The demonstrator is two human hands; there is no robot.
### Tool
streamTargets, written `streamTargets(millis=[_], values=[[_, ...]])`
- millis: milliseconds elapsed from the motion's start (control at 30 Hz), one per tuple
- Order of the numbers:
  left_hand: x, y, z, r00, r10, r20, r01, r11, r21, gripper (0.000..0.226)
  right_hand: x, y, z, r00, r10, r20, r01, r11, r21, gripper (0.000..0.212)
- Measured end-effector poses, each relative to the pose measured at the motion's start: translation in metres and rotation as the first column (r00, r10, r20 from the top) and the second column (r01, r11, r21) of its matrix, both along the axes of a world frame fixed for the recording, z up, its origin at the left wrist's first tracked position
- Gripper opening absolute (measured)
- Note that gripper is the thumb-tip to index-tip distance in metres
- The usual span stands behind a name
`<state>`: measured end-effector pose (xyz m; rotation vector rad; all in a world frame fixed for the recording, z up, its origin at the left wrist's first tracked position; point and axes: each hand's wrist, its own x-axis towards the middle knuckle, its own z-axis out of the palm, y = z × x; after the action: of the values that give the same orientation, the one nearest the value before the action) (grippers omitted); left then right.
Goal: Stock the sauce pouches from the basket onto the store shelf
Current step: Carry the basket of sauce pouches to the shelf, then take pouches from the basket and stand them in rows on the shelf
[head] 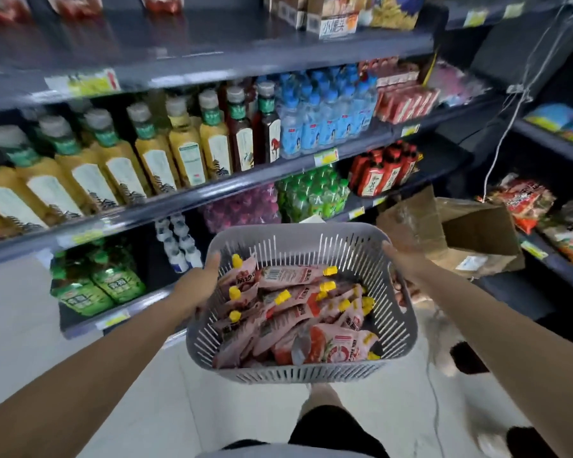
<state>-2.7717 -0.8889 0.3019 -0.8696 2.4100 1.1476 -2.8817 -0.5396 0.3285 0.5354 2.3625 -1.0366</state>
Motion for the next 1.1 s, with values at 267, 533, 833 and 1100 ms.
streamTargets(millis=[267, 533, 833, 1100], values=[[-0.123, 0.011, -0.03, 0.966, 0.249, 0.064, -0.252, 0.967, 0.029, 0.063, -0.201, -0.023, -0.032, 0.967, 0.207, 0.149, -0.202, 0.978, -0.047, 0.066], [-0.199, 0.022, -0.047, 0.9, 0.413, 0.138, -0.429, 0.895, 0.12, 0.078, -0.33, -0.051, -0.047, 0.91, 0.365, 0.195, -0.38, 0.924, 0.04, 0.083], [-0.223, 0.024, -0.064, 0.786, 0.591, 0.182, -0.613, 0.782, 0.113, 0.072, -0.372, -0.047, -0.086, 0.897, 0.408, 0.172, -0.417, 0.909, 0.016, 0.113], [-0.223, 0.025, -0.069, 0.77, 0.608, 0.193, -0.634, 0.764, 0.122, 0.059, -0.369, -0.055, -0.085, 0.846, 0.33, 0.419, -0.381, 0.923, 0.043, 0.096]])
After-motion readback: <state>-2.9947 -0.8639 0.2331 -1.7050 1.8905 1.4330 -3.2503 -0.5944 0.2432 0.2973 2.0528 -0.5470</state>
